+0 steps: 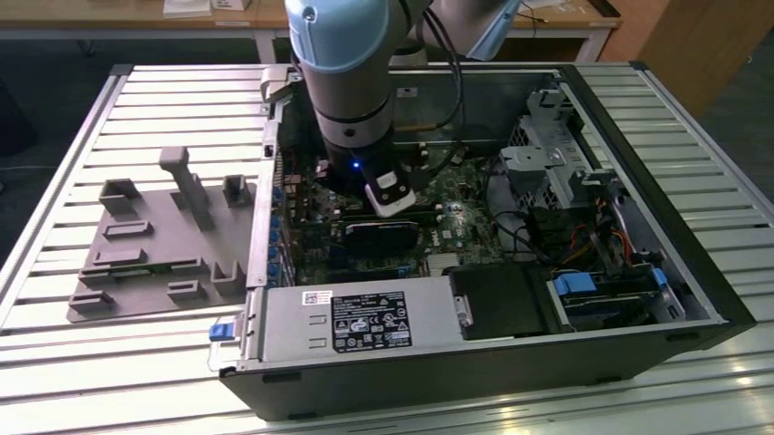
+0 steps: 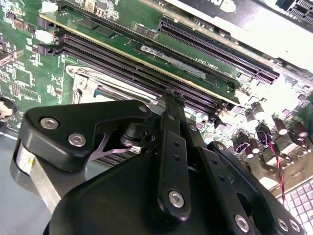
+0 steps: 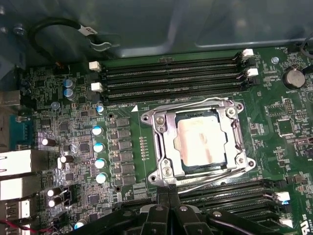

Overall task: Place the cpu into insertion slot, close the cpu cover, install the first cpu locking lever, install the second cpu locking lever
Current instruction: 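Install the second cpu locking lever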

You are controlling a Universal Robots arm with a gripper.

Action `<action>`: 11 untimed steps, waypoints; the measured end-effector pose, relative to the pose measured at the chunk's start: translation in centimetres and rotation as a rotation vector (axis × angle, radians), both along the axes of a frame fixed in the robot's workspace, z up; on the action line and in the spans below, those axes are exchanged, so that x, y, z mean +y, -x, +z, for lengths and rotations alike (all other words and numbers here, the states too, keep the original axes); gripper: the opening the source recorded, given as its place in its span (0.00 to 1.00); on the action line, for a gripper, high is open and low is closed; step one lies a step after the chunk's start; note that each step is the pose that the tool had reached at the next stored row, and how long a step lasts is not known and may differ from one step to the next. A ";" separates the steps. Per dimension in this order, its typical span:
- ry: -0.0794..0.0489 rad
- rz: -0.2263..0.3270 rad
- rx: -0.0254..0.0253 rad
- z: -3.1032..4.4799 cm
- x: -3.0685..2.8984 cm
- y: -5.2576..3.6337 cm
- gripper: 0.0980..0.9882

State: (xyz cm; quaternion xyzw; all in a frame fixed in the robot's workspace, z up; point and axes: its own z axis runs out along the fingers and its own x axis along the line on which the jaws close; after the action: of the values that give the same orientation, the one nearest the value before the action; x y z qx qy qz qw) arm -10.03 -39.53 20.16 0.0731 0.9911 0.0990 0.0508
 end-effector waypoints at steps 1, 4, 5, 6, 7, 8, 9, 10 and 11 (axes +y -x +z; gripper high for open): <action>-0.002 0.000 -0.0013 -0.04 0.00 0.04 0.00; -0.014 0.000 -0.0063 -0.15 0.00 0.19 0.00; -0.018 0.000 -0.0076 -0.17 0.00 0.22 0.00; -0.022 0.000 -0.0091 -0.20 0.00 0.27 0.00; -0.025 0.000 -0.0105 -0.23 0.00 0.31 0.00; -0.026 0.000 -0.0119 -0.25 0.00 0.36 0.00; -0.028 0.000 -0.0133 -0.29 0.00 0.40 0.00; -0.029 0.000 -0.0147 -0.34 0.00 0.45 0.00; -0.031 0.000 -0.0166 -0.40 0.00 0.51 0.00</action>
State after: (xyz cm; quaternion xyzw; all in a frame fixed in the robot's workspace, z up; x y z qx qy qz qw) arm -10.53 -39.52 19.75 0.0730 0.9890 0.1148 0.0579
